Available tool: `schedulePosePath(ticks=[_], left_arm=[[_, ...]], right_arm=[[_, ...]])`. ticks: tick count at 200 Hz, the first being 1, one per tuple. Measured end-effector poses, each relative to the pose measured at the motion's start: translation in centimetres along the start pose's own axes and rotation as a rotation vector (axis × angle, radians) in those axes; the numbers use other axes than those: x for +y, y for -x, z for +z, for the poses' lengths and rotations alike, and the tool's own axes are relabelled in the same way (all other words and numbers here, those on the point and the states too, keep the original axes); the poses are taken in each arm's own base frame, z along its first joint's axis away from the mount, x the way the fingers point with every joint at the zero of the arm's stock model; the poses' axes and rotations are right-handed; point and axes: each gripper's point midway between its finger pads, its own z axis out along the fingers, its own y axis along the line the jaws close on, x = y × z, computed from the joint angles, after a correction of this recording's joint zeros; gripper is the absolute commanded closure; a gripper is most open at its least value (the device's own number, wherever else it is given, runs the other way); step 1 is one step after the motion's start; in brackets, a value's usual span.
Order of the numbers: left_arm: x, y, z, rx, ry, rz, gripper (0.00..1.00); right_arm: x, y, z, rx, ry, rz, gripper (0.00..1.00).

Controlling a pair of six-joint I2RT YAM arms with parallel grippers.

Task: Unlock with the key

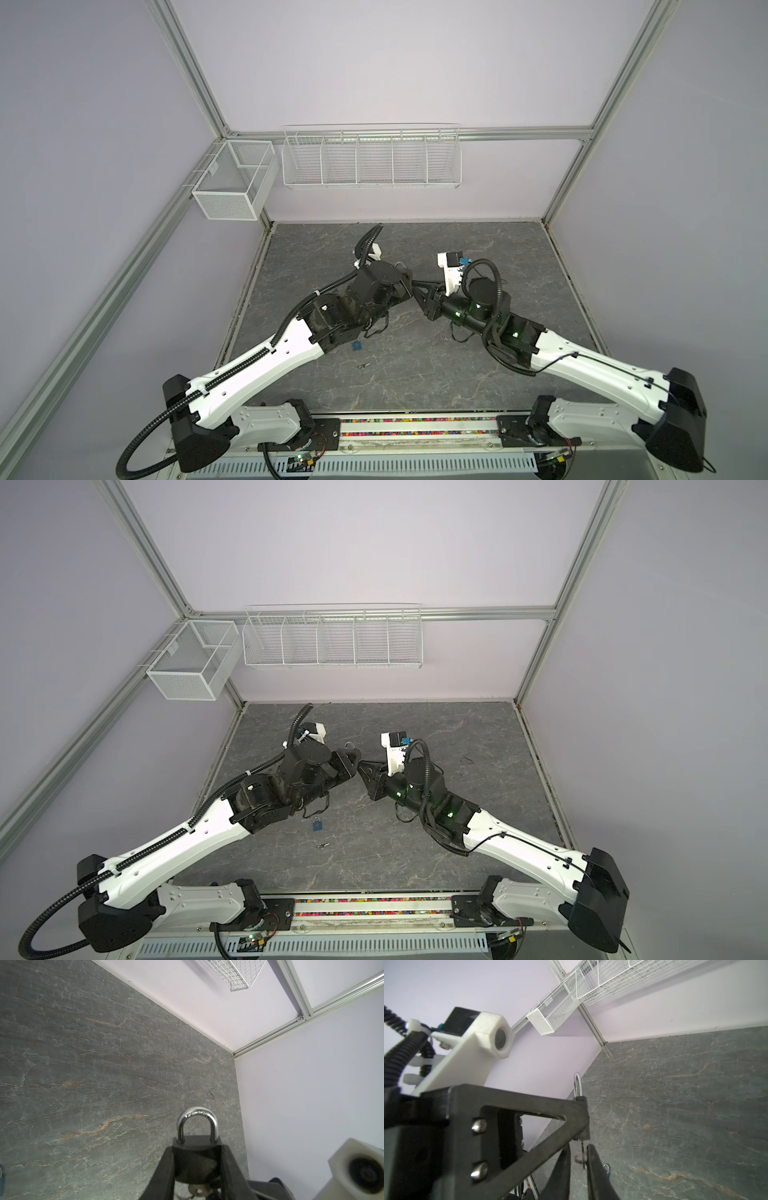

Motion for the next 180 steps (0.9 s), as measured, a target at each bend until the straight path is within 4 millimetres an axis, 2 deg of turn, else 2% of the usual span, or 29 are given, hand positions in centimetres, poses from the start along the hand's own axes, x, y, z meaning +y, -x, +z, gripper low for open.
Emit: schedulePosePath(ticks=[35,82,119,150,180], left_arm=[[-0.15,0.07,-0.01,-0.004,-0.005,0.005,1.00],[-0.30,0.18,-0.01,-0.008,-0.012,0.002,1.00],[-0.33,0.26,-0.04,-0.012,-0.013,0.001,1.00],[-0.31,0.32,-0.16,-0.016,-0.020,-0.002,1.00],[-0.27,0.56,-0.54,-0.025,-0.049,-0.017,1.00]], right_arm=[[-0.29,-0.27,0.07,0.021,-0.014,0.011,0.79],[-0.68,-0.82,0.53,0.041,-0.026,0.026,0.85],[-0.55,-0.55,0.55,0.036,-0.023,0.031,0.87],[-0.45,-0.43,0.58,0.038,-0.015,0.029,0.94],[-0.09,-0.16,0.58,0.042,0.017,0.055,0.94]])
